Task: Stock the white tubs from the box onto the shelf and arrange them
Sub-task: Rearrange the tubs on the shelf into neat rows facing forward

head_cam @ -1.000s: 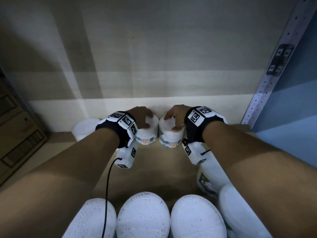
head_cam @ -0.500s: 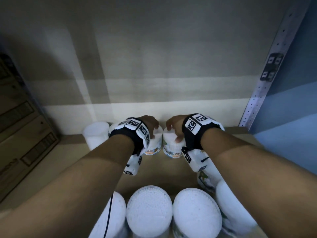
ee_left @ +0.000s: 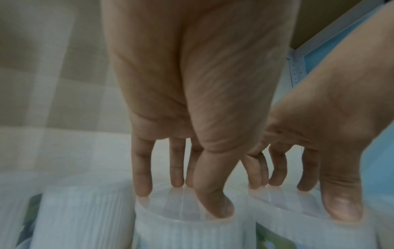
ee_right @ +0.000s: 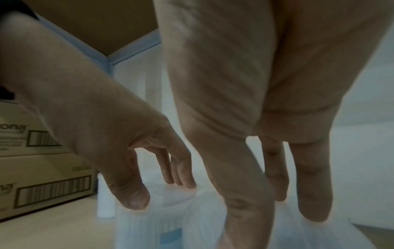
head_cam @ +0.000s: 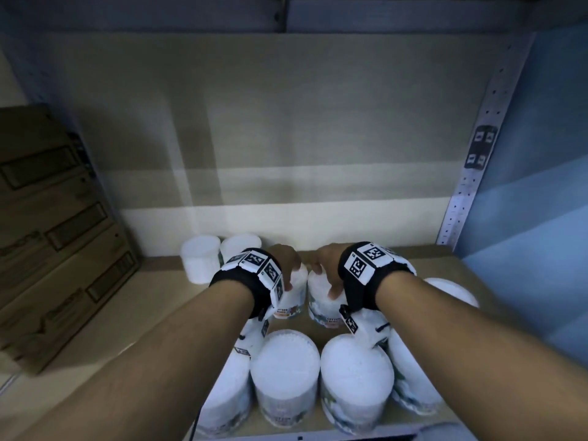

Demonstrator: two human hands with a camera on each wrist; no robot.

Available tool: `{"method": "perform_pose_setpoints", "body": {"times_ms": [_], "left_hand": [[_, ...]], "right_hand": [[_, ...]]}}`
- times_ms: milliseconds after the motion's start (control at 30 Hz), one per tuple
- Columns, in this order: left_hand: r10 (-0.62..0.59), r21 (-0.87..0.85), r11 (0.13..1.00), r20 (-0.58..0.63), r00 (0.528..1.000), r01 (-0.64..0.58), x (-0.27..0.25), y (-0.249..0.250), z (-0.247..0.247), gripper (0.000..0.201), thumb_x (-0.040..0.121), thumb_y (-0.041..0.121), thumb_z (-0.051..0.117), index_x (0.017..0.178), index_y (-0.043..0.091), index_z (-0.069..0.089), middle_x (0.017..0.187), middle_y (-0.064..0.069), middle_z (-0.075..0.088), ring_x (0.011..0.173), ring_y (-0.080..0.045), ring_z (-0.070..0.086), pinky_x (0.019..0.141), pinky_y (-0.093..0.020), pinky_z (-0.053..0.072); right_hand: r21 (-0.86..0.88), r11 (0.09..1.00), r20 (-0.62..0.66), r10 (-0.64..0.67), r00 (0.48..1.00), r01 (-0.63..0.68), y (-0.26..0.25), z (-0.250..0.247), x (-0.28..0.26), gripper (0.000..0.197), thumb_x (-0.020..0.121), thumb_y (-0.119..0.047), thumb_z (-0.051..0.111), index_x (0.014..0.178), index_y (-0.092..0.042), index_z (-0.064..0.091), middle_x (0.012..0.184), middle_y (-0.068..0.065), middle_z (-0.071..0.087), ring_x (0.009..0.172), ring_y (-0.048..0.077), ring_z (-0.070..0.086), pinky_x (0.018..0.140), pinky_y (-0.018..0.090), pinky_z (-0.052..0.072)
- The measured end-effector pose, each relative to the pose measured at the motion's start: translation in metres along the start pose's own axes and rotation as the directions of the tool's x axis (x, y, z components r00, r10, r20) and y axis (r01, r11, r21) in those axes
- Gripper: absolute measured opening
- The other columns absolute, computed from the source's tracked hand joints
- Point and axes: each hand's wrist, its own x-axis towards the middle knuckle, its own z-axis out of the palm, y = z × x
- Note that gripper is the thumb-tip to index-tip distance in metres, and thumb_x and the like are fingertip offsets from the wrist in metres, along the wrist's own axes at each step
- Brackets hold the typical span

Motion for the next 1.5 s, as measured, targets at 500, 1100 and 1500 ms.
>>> {"method": "perform_pose_setpoints", "body": {"times_ms": [500,1100,1500], "left_hand": [[0.107,-0.085,0.991,-0.012,0.994,-0.108,-0.065,0.024,-0.001,0.057,0.085,0.020,0.068,0.135,0.003,0.047,0.140,-0.015,0.046,0.128,-0.027,0.046,0.100,-0.028,0.038],[-0.017,-0.134,0.991,-0.029,0.999,0.013,-0.067,-0.040,-0.035,0.045,0.081,0.014,0.061,0.126,0.017,0.058,0.130,-0.003,0.057,0.116,-0.023,0.055,0.095,-0.031,0.049],[-0.288,-0.157,0.948,-0.040,0.957,0.279,-0.031,-0.155,-0.026,0.051,0.089,0.023,0.059,0.138,0.017,0.044,0.143,-0.005,0.041,0.131,-0.022,0.041,0.105,-0.029,0.037]], "right_hand": [[0.166,0.979,0.111,-0.138,0.984,0.118,-0.008,0.021,-0.023,0.045,0.071,-0.001,0.076,0.099,-0.016,0.044,0.106,0.007,0.054,0.087,0.020,0.050,0.068,0.028,0.040],[0.325,0.940,-0.071,-0.081,0.994,0.100,-0.025,-0.008,0.000,0.025,0.083,-0.021,0.065,0.107,-0.014,0.062,0.103,0.003,0.059,0.092,0.020,0.057,0.080,0.030,0.048],[0.327,0.936,-0.148,-0.085,0.985,0.130,-0.072,-0.044,0.094,0.040,0.087,-0.026,0.063,0.122,-0.009,0.059,0.127,0.011,0.059,0.114,0.027,0.058,0.090,0.029,0.047]]}}
